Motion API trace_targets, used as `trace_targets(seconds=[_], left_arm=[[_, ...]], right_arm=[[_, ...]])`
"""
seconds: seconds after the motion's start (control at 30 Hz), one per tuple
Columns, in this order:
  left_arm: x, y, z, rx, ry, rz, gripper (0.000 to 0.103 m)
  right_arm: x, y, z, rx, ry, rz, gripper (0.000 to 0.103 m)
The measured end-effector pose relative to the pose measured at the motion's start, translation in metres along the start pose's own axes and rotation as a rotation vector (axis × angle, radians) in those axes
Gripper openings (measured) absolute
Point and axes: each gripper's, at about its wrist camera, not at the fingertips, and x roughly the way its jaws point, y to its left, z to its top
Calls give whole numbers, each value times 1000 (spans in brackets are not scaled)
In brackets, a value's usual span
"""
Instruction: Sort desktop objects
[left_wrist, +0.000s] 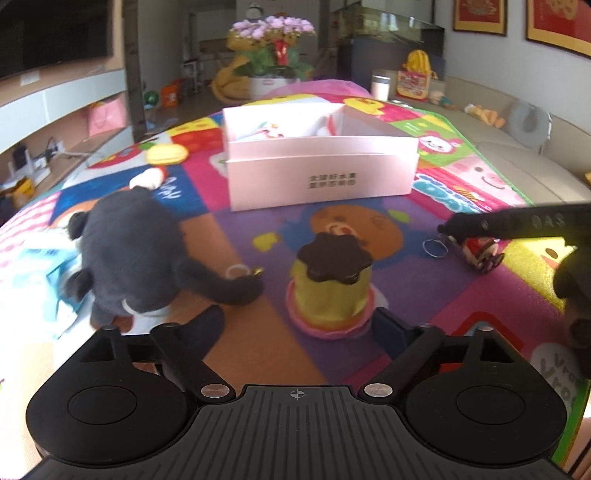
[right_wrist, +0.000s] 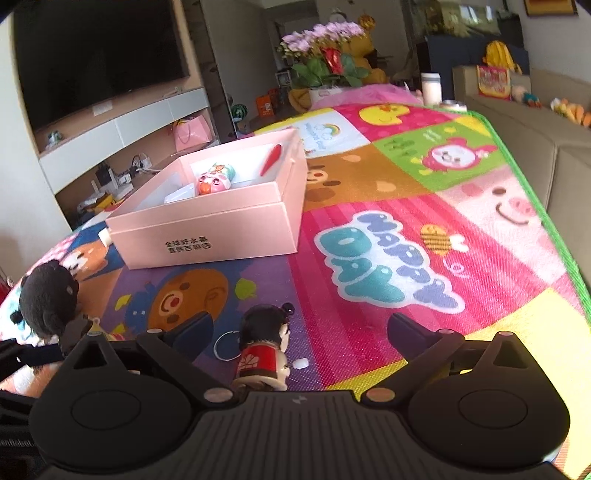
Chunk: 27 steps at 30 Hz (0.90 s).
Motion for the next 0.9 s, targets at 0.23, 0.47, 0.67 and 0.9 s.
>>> trace_targets(seconds=[0.23,0.47,0.67,0.9], left_arm=[[0,7,-1,-34,-2,-7,101],[1,4,-2,-26,17,21,103],[4,-1,-1,-1,37,46,103],[3,-1,-2,-1,35,45,103]], right_arm=[[-11,20,-14,-150,131,66,103],[-17,21,-19,-131,166,62,103],[-18,18,-22,-82,144,59,103],[-14,31,-17,-253,218,39,103]])
